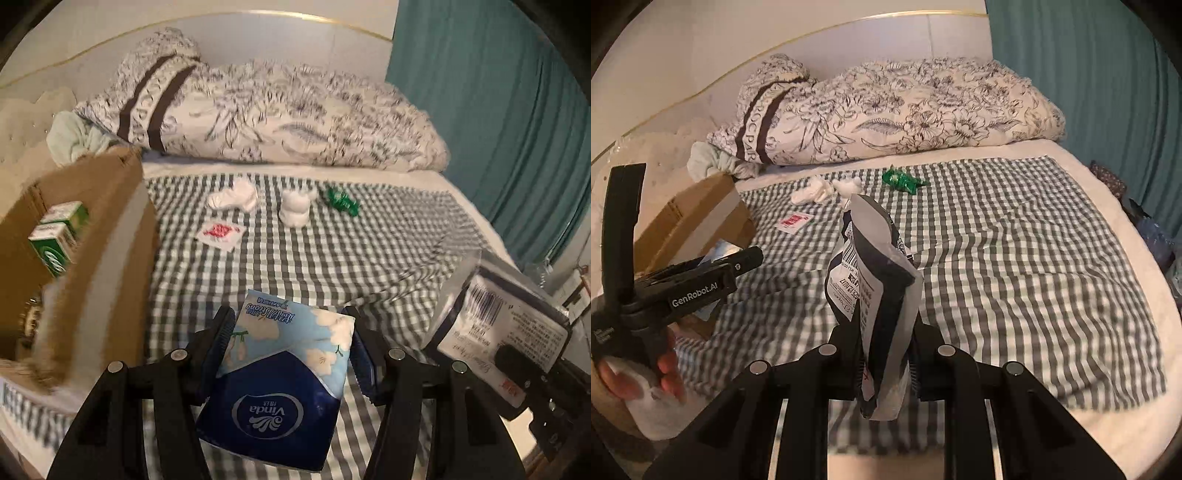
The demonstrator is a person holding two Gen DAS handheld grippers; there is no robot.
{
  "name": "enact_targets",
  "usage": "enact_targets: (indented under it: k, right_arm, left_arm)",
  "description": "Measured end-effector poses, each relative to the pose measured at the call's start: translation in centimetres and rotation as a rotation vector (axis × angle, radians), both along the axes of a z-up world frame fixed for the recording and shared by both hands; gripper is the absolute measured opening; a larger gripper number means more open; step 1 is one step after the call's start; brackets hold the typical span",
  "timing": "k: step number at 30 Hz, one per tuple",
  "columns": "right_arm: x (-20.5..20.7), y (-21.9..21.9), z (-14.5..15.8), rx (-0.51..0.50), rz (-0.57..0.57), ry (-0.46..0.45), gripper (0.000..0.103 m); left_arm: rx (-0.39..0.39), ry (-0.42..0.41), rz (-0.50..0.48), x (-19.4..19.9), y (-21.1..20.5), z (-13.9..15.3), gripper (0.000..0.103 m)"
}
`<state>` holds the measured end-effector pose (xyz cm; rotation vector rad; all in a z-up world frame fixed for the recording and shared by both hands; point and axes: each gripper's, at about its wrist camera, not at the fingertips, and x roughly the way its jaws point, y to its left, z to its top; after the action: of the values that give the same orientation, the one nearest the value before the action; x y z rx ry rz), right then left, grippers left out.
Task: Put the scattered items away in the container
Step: 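Carry the tissue pack and white packet into the cardboard box and release both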
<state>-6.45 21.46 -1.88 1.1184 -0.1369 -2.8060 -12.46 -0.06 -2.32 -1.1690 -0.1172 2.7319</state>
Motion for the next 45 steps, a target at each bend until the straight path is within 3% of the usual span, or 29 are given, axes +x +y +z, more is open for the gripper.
enact_targets:
  k: [8, 14, 21, 28, 31, 32, 34, 37, 42, 45]
  right_arm:
    - [2.6, -2.9, 6.6, -0.060, -0.001, 0.116, 0.019]
    - [0.9, -9.9, 9.5, -0.081, 0.124, 0.166, 0.019]
    - [-3.2, -20.4, 8.0, -0.142, 0.301, 0.105, 0.019]
    - [-7.7, -25.8, 5.5, -0.180, 0.354, 0.028, 0.019]
    - [-9.6, -27.2, 5.8, -0.217, 0.361, 0.007, 0.029]
    - [-10.0, -27.5, 6.1, -0.235, 0.359, 0.010, 0.052]
    - [-11.0, -27.4, 6.8, -0.289, 0.338, 0.031, 0.082]
    - [-11.7, -26.5, 8.1, -0.359, 0.309, 0.077, 0.085]
    - [-11.2, -22.7, 7.7, -0.343, 0.229, 0.115, 0.085]
    - [-10.5, -19.1, 6.0, -0.345, 0.157, 0.100, 0.086]
  left_arm:
    - [0.010, 0.075, 0.083, 3.1, -5.5, 6.2, 0.061]
    - [-0.007, 0.130, 0.200, 3.3, -11.8, 9.3, 0.061]
    - [-0.016, 0.099, 0.343, 2.8, -19.5, 7.6, 0.061]
    - [-0.004, 0.046, 0.425, 1.6, -23.6, 4.5, 0.061]
    - [0.015, 0.021, 0.449, 0.9, -24.3, 3.4, 0.069]
    - [0.021, 0.006, 0.447, 0.5, -24.4, 3.0, 0.073]
    - [0.006, -0.001, 0.455, 0.1, -24.3, 2.6, 0.084]
    - [-0.025, 0.012, 0.456, -0.1, -24.0, 2.2, 0.095]
    - [-0.048, 0.017, 0.425, 0.1, -22.6, 2.1, 0.098]
    - [0.003, 0.017, 0.367, 0.6, -20.5, 2.1, 0.099]
